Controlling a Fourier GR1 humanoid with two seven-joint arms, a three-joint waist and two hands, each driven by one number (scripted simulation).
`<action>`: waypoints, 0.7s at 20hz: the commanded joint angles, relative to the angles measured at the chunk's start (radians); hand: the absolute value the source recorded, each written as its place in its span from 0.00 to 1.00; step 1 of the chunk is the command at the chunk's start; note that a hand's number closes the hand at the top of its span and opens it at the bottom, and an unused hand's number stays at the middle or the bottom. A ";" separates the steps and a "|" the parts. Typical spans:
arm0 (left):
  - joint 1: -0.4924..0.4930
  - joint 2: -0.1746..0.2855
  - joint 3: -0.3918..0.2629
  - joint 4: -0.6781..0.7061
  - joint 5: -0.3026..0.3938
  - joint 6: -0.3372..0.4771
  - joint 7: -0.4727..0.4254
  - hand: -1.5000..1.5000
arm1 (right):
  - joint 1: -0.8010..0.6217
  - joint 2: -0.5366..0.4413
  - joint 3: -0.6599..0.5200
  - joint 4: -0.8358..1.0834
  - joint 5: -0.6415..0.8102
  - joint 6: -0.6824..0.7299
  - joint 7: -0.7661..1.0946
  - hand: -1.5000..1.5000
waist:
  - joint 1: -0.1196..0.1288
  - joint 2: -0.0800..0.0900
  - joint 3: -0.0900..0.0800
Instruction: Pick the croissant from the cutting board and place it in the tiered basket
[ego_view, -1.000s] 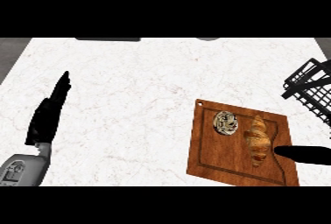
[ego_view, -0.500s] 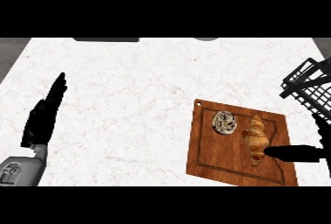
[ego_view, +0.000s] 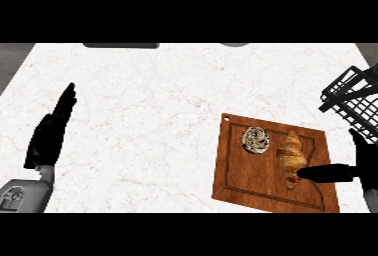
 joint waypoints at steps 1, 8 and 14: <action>-0.028 0.016 0.022 0.016 0.009 -0.018 0.014 0.50 | -0.073 0.040 0.016 0.028 0.006 0.018 0.237 0.00 | -0.002 0.002 -0.001; 0.020 -0.011 0.008 -0.011 -0.002 -0.007 0.000 0.50 | -0.076 0.116 0.043 0.109 0.038 -0.016 0.237 0.00 | -0.001 -0.001 0.000; 0.000 0.006 0.036 0.011 0.009 -0.031 -0.015 0.50 | -0.089 0.143 0.034 0.129 0.040 -0.002 0.237 0.00 | -0.016 -0.002 0.001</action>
